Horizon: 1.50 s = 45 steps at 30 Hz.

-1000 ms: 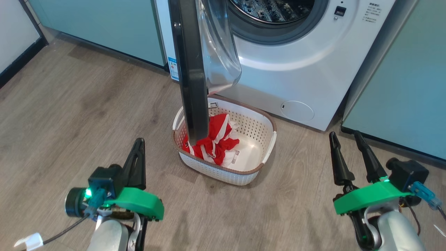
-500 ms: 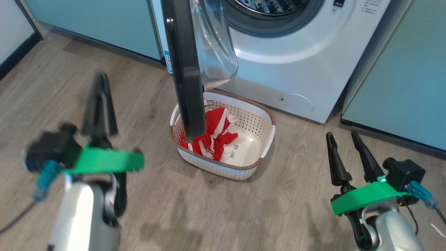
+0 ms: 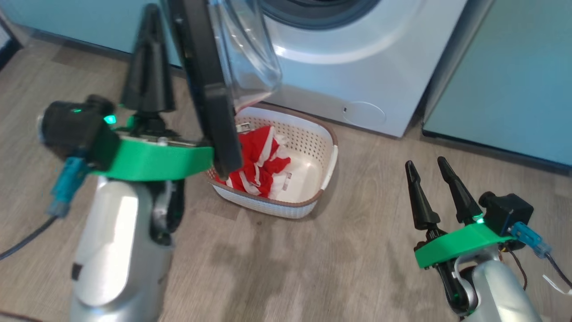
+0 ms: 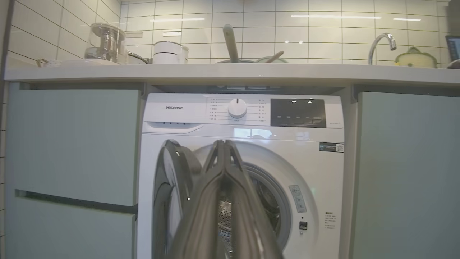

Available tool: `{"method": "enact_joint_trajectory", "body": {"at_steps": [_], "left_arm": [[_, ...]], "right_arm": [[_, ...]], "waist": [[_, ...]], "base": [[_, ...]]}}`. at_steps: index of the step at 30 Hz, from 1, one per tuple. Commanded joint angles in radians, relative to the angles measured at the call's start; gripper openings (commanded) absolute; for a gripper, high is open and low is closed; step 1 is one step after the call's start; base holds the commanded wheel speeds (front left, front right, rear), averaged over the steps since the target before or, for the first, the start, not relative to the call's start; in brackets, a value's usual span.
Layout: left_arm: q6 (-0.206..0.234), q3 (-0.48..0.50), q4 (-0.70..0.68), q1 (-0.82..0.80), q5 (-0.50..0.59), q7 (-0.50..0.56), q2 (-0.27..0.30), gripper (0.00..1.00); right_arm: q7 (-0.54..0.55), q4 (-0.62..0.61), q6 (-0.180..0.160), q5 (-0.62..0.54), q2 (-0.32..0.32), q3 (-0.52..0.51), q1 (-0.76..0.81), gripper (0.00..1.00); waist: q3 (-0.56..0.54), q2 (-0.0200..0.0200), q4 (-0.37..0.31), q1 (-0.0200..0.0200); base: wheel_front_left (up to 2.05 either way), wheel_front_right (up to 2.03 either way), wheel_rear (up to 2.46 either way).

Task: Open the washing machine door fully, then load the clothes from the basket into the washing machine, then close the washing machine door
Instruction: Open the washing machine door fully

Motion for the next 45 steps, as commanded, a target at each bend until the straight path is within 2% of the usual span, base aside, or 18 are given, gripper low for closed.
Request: {"method": "enact_joint_trajectory", "body": {"at_steps": [1,5,10,15,27,38,45], "left_arm": [[-0.004,-0.008,-0.012,-0.055,-0.012,-0.004,0.013,0.0],[-0.006,-0.062,0.036,-0.067,-0.024,-0.004,0.013,0.0],[-0.01,-0.132,0.164,-0.072,-0.059,-0.004,0.013,0.0],[-0.009,-0.15,0.268,-0.075,-0.089,-0.004,0.013,0.0],[-0.014,-0.126,0.393,-0.09,-0.121,-0.004,0.013,0.0],[-0.017,-0.086,0.42,-0.081,-0.125,-0.004,0.013,0.0],[-0.025,-0.024,0.423,-0.083,-0.102,-0.004,0.013,0.0]], "right_arm": [[-0.009,-0.026,0.0,-0.012,0.002,0.028,-0.047,1.0],[-0.009,-0.026,0.0,-0.015,0.002,0.031,-0.058,1.0],[-0.009,-0.027,0.0,-0.018,0.002,0.033,-0.072,1.0],[-0.009,-0.028,0.0,-0.02,0.002,0.032,-0.078,1.0],[-0.009,-0.026,0.0,-0.027,0.002,0.027,-0.089,1.0],[-0.009,-0.019,0.0,-0.04,0.002,0.027,-0.085,1.0],[-0.009,-0.016,0.0,-0.062,0.002,0.032,-0.098,1.0]], "waist": [[0.022,0.0,-0.024,0.0],[0.04,0.0,-0.044,0.0],[0.066,0.0,-0.067,0.0],[0.084,0.0,-0.075,0.0],[0.1,0.0,-0.037,0.0],[0.109,0.0,0.033,0.0],[0.135,0.0,0.087,0.0]], "base": [[0.0,0.0,0.0],[0.0,0.0,0.0],[0.0,0.0,0.0],[0.0,0.0,0.0],[0.0,0.0,0.0],[0.0,0.0,0.0],[0.0,0.0,0.0]]}}
